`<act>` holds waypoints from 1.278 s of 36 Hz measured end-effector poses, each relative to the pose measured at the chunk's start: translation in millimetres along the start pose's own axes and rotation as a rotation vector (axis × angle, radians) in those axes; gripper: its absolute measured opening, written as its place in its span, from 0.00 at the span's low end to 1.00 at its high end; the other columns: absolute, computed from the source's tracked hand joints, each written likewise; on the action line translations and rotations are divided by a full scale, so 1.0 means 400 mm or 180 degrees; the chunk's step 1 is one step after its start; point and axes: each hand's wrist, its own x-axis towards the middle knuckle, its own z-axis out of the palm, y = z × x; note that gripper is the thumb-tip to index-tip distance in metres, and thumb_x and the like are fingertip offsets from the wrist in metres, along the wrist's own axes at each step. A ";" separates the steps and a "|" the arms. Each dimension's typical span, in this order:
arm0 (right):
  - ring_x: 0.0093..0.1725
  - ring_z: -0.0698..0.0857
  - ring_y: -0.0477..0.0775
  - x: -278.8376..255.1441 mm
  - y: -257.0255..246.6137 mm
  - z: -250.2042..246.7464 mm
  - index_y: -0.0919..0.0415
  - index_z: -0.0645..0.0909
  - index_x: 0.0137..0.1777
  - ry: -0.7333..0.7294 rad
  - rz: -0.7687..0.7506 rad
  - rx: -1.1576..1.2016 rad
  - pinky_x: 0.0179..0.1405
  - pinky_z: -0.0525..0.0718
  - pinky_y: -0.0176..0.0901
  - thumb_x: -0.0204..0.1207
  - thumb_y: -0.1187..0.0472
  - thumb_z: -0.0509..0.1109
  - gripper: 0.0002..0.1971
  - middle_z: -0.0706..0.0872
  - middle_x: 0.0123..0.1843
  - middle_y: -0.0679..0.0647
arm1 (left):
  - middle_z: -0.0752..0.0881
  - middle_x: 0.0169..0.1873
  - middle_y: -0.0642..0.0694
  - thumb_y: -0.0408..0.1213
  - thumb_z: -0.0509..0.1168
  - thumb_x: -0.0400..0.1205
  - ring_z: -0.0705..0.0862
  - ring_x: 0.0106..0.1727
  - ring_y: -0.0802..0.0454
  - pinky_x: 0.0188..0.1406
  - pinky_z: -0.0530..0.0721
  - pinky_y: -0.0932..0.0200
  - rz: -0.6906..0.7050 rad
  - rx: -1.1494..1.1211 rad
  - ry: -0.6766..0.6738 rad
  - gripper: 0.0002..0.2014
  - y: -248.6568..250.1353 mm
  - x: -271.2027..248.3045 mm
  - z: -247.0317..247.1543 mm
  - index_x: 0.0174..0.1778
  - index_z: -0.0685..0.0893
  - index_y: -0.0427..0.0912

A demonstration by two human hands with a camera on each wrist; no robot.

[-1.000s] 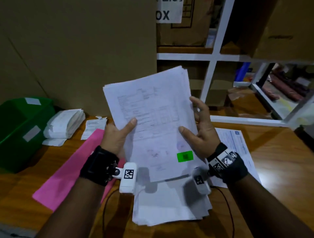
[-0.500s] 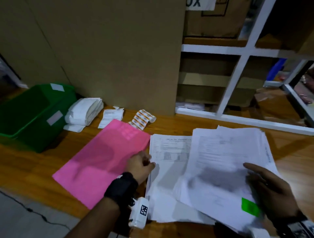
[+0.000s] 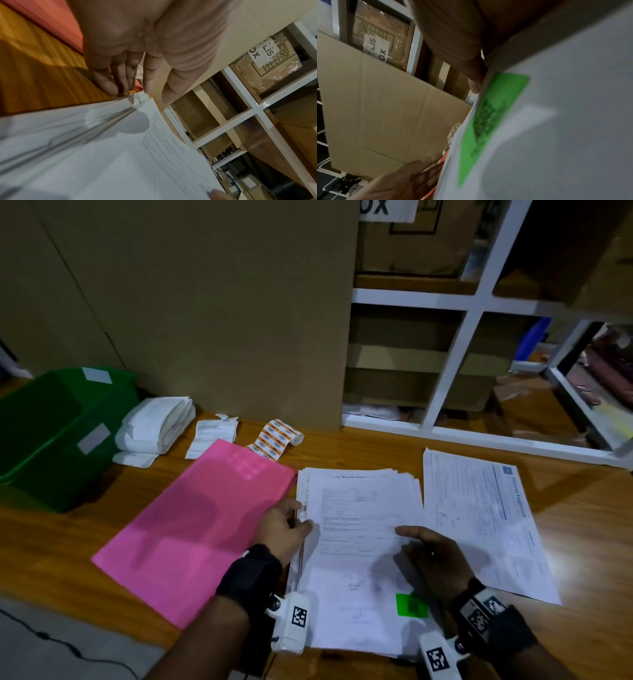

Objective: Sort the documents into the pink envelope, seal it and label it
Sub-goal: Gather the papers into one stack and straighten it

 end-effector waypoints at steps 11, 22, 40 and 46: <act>0.38 0.84 0.54 0.035 0.016 0.010 0.54 0.89 0.51 0.0017 -0.0145 -0.0538 0.39 0.80 0.42 0.79 0.74 0.65 0.17 0.85 0.44 0.60 | 0.86 0.60 0.52 0.36 0.76 0.79 0.83 0.64 0.52 0.68 0.83 0.49 0.0060 0.0054 -0.0123 0.18 0.026 0.015 0.026 0.64 0.83 0.46; 0.60 0.81 0.47 0.022 0.042 0.008 0.47 0.87 0.51 0.0115 -0.0579 -0.1610 0.62 0.73 0.30 0.76 0.78 0.62 0.23 0.79 0.54 0.41 | 0.91 0.52 0.51 0.49 0.79 0.68 0.89 0.54 0.50 0.61 0.87 0.39 -0.0190 -0.0090 -0.0231 0.26 0.019 0.027 0.024 0.60 0.84 0.46; 0.46 0.87 0.40 0.054 0.135 0.002 0.45 0.89 0.42 0.0579 -0.1214 -0.1381 0.47 0.83 0.35 0.76 0.77 0.68 0.22 0.89 0.46 0.43 | 0.87 0.55 0.50 0.24 0.61 0.76 0.88 0.57 0.49 0.57 0.88 0.44 0.1020 0.0025 -0.0481 0.26 0.047 -0.070 0.090 0.62 0.75 0.60; 0.43 0.88 0.51 0.044 0.145 0.005 0.47 0.90 0.44 0.0569 -0.0963 -0.0878 0.44 0.84 0.40 0.76 0.72 0.70 0.16 0.89 0.42 0.41 | 0.83 0.63 0.67 0.19 0.63 0.81 0.82 0.68 0.61 0.67 0.82 0.60 0.1142 -0.0436 -0.0530 0.30 0.057 -0.093 0.072 0.71 0.74 0.57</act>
